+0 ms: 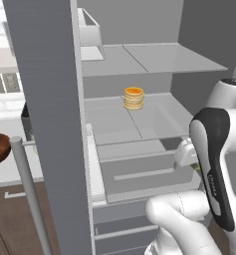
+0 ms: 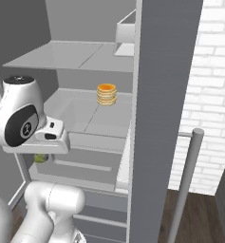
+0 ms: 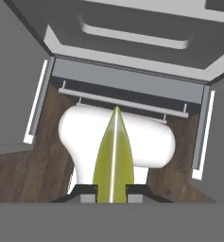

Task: Grab a lemon wedge from the fridge and one ice cube from the ice bowl, and put them in the glass of lemonade.

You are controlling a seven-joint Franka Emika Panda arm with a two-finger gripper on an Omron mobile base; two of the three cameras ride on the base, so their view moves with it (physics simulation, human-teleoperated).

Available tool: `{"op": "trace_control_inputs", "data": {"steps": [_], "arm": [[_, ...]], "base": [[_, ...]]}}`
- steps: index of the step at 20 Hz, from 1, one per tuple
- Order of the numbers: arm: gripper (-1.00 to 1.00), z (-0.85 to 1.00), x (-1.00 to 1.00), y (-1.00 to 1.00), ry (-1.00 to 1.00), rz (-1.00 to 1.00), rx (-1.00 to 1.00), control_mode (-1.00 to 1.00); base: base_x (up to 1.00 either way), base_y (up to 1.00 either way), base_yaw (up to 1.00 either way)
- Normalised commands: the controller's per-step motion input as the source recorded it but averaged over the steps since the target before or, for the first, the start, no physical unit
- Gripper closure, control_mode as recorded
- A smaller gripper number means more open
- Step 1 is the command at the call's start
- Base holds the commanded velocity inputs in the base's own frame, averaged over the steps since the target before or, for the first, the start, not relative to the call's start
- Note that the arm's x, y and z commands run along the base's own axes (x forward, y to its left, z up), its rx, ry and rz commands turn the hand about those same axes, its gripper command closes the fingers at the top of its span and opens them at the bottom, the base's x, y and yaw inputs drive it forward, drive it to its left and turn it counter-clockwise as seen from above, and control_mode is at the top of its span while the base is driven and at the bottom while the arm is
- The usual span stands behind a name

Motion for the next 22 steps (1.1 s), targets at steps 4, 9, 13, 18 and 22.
{"op": "trace_control_inputs", "data": {"steps": [4,9,13,18,22], "arm": [[1.0,-0.01,-0.02,0.0,0.0,0.0,0.0,1.0],[1.0,0.0,0.0,0.0,0.0,0.0,0.0,1.0],[1.0,0.0,0.0,0.0,0.0,0.0,0.0,1.0],[1.0,0.0,0.0,0.0,0.0,0.0,0.0,1.0],[1.0,0.0,0.0,0.0,0.0,0.0,0.0,1.0]], "base": [[-0.43,0.0,0.0],[-1.0,0.13,0.03],[-0.78,0.21,0.24],[-0.3,0.54,0.85],[0.0,0.44,0.98]]}}
